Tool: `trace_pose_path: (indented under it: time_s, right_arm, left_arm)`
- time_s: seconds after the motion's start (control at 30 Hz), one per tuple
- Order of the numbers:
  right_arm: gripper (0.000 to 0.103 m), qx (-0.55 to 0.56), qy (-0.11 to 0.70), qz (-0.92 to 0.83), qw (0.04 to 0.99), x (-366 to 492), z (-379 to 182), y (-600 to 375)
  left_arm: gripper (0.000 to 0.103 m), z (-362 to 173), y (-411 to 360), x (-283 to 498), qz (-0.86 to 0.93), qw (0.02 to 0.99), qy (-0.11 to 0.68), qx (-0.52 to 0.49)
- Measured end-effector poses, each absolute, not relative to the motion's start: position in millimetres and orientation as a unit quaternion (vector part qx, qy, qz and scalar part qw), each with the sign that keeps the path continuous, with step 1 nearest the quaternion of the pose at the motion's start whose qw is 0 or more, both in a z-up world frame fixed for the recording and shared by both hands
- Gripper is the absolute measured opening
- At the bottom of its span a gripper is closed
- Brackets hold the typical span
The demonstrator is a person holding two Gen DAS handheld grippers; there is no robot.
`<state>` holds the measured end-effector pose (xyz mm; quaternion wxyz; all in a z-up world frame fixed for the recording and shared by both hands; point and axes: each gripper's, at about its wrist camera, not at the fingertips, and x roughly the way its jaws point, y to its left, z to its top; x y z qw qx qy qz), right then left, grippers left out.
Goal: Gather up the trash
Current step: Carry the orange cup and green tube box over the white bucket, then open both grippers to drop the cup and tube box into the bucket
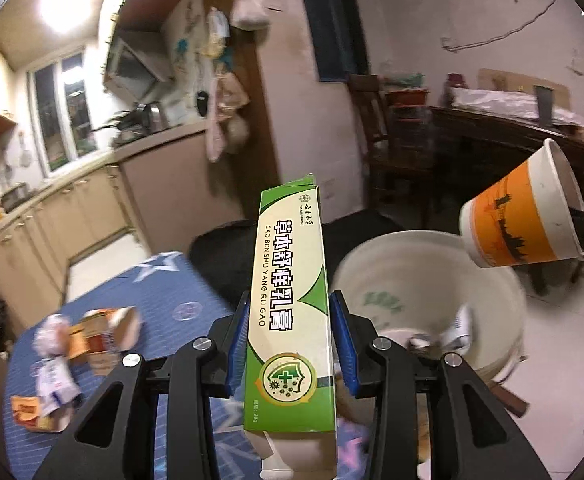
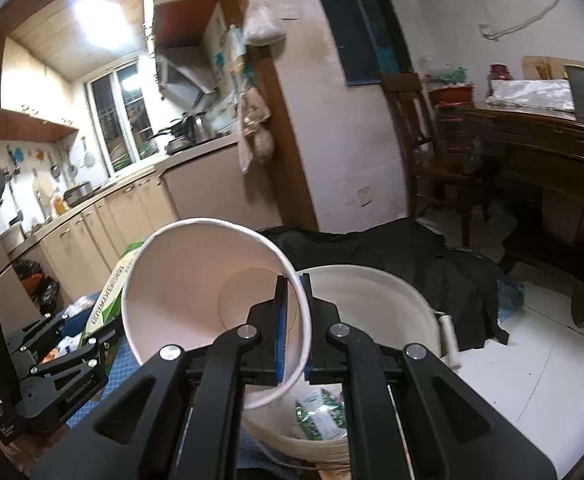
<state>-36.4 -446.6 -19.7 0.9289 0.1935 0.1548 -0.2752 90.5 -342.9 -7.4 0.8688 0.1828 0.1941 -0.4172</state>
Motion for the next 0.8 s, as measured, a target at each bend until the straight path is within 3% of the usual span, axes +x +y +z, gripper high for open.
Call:
trace_pose_path:
  time_s: [0.53,0.8]
  right_arm:
    - [0.005,0.208,0.164,-0.337,0.903,-62,-38,-502]
    - [0.005,0.216,0.181,-0.334,0.899,-56,-48,-520]
  left_arm:
    - [0.04,-27,-458,76,-0.505,0.811,0.232,0.184]
    - [0.041,-41,-469,86,-0.502,0.806,0.247,0.194]
